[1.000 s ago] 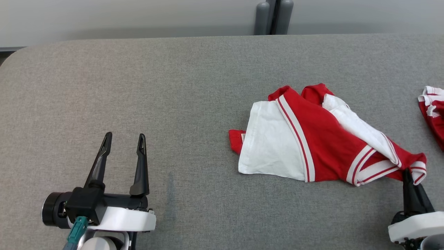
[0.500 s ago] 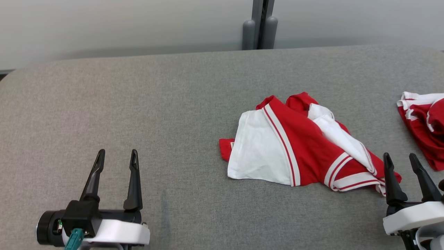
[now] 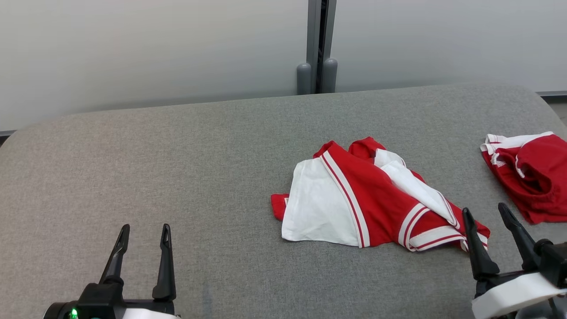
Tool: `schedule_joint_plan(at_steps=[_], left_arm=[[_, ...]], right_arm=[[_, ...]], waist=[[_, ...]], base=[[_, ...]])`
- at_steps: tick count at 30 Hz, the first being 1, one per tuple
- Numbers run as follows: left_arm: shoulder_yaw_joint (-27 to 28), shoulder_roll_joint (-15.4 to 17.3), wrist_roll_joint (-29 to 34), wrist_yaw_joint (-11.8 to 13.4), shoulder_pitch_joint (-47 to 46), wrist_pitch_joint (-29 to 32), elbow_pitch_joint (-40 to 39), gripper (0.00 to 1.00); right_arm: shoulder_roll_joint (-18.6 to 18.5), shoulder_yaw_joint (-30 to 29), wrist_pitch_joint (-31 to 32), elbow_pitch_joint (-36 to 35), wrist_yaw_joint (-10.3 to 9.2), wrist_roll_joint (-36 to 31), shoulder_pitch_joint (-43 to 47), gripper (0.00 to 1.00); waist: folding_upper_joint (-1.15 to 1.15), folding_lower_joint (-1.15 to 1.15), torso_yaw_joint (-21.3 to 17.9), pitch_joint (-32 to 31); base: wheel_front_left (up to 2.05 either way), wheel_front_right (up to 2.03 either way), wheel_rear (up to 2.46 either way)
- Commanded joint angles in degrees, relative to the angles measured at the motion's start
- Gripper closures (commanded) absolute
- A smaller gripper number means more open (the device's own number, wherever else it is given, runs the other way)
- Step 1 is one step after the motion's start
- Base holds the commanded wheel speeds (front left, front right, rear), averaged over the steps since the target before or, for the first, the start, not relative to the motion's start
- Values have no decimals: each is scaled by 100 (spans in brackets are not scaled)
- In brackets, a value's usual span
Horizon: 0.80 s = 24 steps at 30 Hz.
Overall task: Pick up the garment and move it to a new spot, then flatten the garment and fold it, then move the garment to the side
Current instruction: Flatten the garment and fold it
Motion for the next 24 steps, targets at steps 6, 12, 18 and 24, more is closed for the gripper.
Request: schedule_joint_plan(at_steps=[6, 12, 18, 24], left_arm=[[-26, 37, -45, 60, 85, 62, -72, 0], [-78, 8, -38, 89, 19, 67, -98, 0], [-136, -17, -7, 89, -99, 42, -118, 0], [-218, -56, 12, 57, -261, 4, -140, 0]], right_arm=[[92, -101, 228, -284, 1, -79, 293, 0], [99, -173, 284, -380, 1, -109, 361, 0], [55, -180, 304, -437, 1, -106, 302, 0], [-55, 153, 234, -395, 1, 39, 12, 0]], waist=[[0, 0, 6, -15], [0, 0, 62, 23], [0, 0, 161, 89], [0, 0, 412, 222]], base=[[0, 0, 0], [0, 0, 0], [0, 0, 0], [0, 0, 0]])
